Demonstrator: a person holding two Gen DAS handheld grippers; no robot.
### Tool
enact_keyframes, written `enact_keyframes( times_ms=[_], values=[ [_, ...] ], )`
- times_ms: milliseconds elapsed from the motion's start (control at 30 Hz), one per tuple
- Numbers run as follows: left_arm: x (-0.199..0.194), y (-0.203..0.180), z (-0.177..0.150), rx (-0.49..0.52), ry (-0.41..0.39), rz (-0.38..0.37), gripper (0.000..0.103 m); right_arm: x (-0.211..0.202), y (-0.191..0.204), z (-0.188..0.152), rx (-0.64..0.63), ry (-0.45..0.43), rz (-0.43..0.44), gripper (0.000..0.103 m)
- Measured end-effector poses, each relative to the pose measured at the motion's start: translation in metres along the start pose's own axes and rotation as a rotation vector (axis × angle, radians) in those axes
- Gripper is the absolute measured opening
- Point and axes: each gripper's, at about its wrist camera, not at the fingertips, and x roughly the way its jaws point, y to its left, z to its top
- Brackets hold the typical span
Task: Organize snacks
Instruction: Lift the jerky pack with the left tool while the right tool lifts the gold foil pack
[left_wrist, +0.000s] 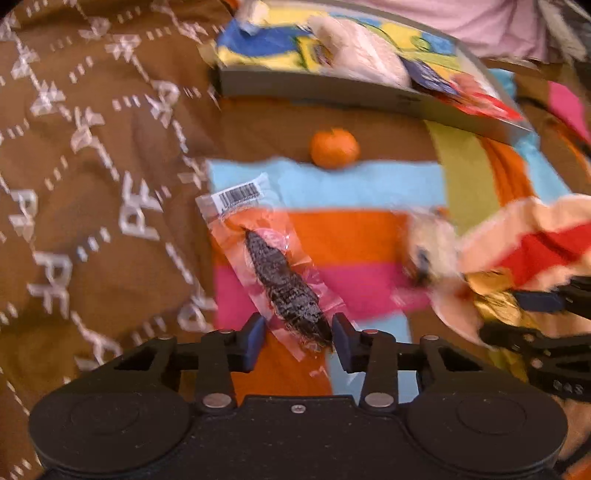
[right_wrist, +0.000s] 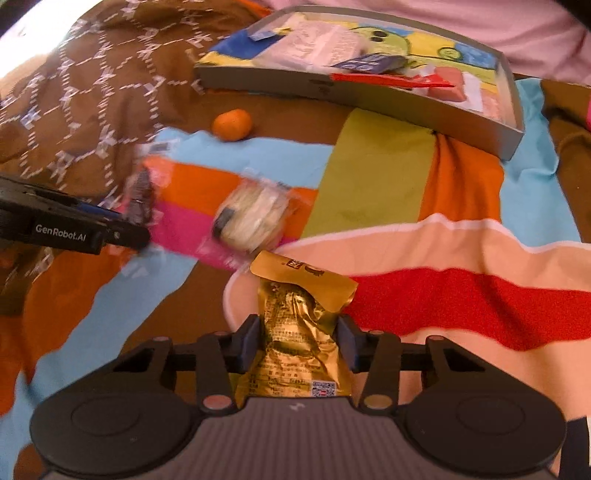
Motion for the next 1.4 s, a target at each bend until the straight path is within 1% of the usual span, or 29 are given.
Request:
enact_keyframes(
  times_ms=[33,100,167,233,367,400,433,500,567,633,700,833,933,1000,1100,1233,1300,1400],
  values=[
    [-0.002,0.0,-0.004,0.014,0.011,-0.021,0.039,-0.003,0.001,-0.003,-0.013,0.004,0.012,0.049],
    [-0.005,-0.001,-0.009,0.062,0.014,-0.034,0.039,-0.008,0.004,-0.008,-0.034,0.011,0.025,0.049],
    [-0.006,-0.002,-0.008,0.064,0.013,-0.022,0.044,-0.01,0.007,-0.009,-0.049,0.011,0.022,0.05],
    [-0.004,-0.002,-0.003,0.026,0.011,-0.003,0.055,-0.01,0.011,-0.007,-0.06,0.01,0.015,0.05],
    [0.003,-0.003,0.016,-0.075,-0.013,0.055,0.063,-0.009,0.017,-0.004,-0.07,-0.001,0.013,0.05],
    [0.007,-0.004,0.02,-0.093,-0.014,0.086,0.067,-0.008,0.019,-0.004,-0.08,-0.006,0.012,0.049],
    [0.009,-0.005,0.025,-0.107,-0.012,0.121,0.068,-0.008,0.021,-0.004,-0.089,-0.01,0.009,0.049],
    [0.016,-0.006,0.033,-0.124,-0.005,0.182,0.065,-0.007,0.024,-0.004,-0.104,-0.017,0.005,0.049],
    [0.022,-0.006,0.038,-0.137,0.003,0.185,0.06,-0.007,0.026,-0.004,-0.114,-0.023,0.004,0.049],
    [0.024,-0.01,0.04,-0.122,0.002,0.199,0.05,-0.008,0.027,-0.005,-0.124,-0.029,0.001,0.049],
    [0.023,-0.012,0.038,-0.109,-0.005,0.195,0.049,-0.009,0.028,-0.006,-0.132,-0.033,0.002,0.049],
    [0.012,-0.007,0.027,-0.093,-0.02,0.157,0.044,-0.01,0.027,-0.008,-0.151,-0.038,0.008,0.049],
    [0.001,0.0,0.013,-0.087,-0.037,0.077,0.042,-0.012,0.028,-0.009,-0.161,-0.04,0.01,0.049],
    [-0.005,-0.003,0.004,-0.039,-0.047,0.046,0.042,-0.012,0.029,-0.01,-0.174,-0.044,0.008,0.049],
    [-0.011,-0.016,-0.009,0.07,-0.051,0.008,0.041,-0.013,0.033,-0.011,-0.212,-0.055,-0.006,0.049],
    [-0.021,-0.036,-0.025,0.209,-0.079,-0.031,0.039,-0.012,0.038,-0.013,-0.258,-0.066,-0.03,0.049],
    [-0.026,-0.044,-0.029,0.268,-0.1,-0.037,0.039,-0.013,0.042,-0.014,-0.292,-0.076,-0.044,0.049],
    [-0.027,-0.056,-0.03,0.335,-0.107,-0.01,0.038,-0.013,0.045,-0.016,-0.329,-0.081,-0.061,0.049]
  ],
)
